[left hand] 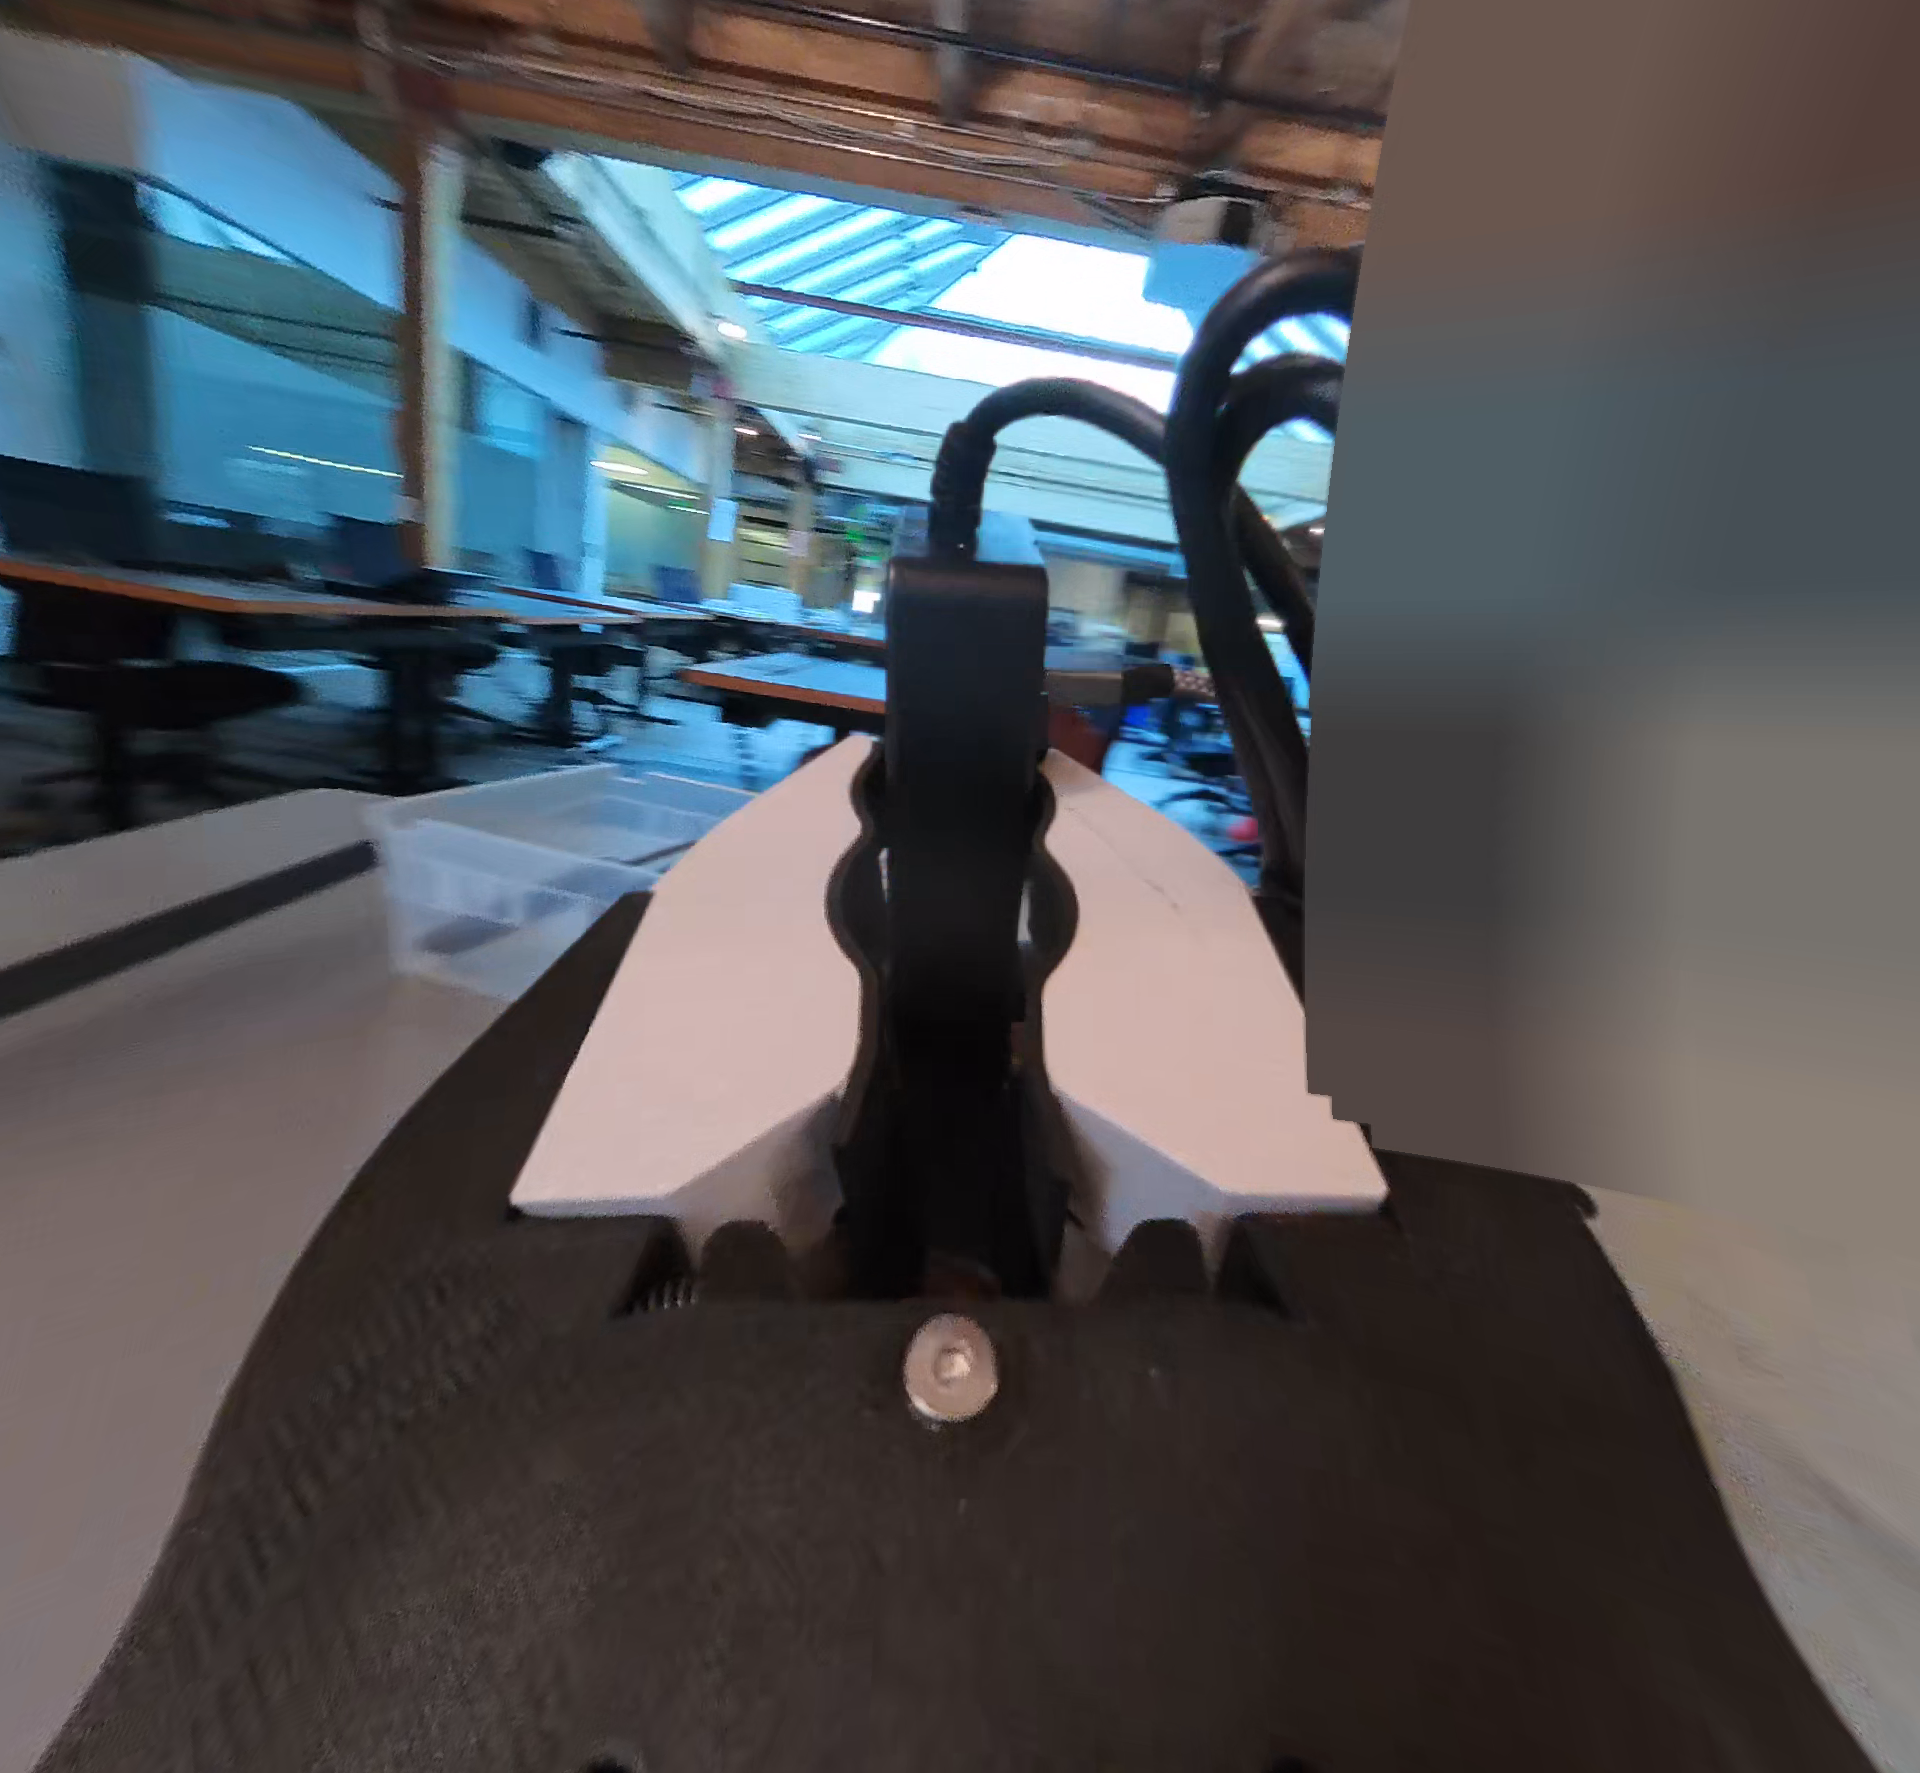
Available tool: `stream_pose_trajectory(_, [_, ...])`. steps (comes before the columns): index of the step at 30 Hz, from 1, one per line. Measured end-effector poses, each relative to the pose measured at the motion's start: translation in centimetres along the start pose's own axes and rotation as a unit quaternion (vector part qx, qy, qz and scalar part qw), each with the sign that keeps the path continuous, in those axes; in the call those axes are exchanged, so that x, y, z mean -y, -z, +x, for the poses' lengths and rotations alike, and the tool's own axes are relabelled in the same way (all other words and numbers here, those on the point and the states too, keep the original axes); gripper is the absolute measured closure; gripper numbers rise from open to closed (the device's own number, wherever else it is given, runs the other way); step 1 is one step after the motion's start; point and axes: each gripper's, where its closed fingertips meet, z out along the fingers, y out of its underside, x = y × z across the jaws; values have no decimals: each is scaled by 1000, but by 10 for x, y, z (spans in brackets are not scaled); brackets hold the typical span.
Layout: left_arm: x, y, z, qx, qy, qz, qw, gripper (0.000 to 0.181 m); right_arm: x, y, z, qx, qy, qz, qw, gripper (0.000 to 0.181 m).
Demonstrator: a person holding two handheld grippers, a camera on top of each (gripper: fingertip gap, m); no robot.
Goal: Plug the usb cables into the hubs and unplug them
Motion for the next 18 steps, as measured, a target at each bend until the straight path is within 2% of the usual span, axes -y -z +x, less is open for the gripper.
stream_pose_trajectory(2, [7,9,-11,72,-38,10,997,158,18,24,21,-129,121,9,984,113])
stream_pose_trajectory(4, [13,18,-19,140,-82,21,987,158,44,49,24,-234,252,24,939,119])
stream_pose_trajectory(6, [16,25,-24,196,-124,25,972,158,68,63,7,-298,360,25,884,127])
stream_pose_trajectory(8, [17,30,-26,240,-176,20,954,157,82,68,-11,-335,434,-4,836,129])
stream_pose_trajectory(11, [17,33,-25,286,-248,4,926,157,97,80,-33,-371,493,-75,783,124])
stream_pose_trajectory(13, [20,36,-23,307,-288,-2,907,157,115,106,-42,-428,511,-105,738,123])
stream_pose_trajectory(15, [24,40,-22,322,-312,-6,894,158,138,141,-57,-497,523,-98,686,127])
stream_pose_trajectory(16, [25,42,-23,330,-326,-15,886,158,144,150,-67,-514,527,-96,671,130])
stream_pose_trajectory(18, [22,43,-26,346,-365,-44,863,158,140,141,-81,-502,539,-105,668,138])
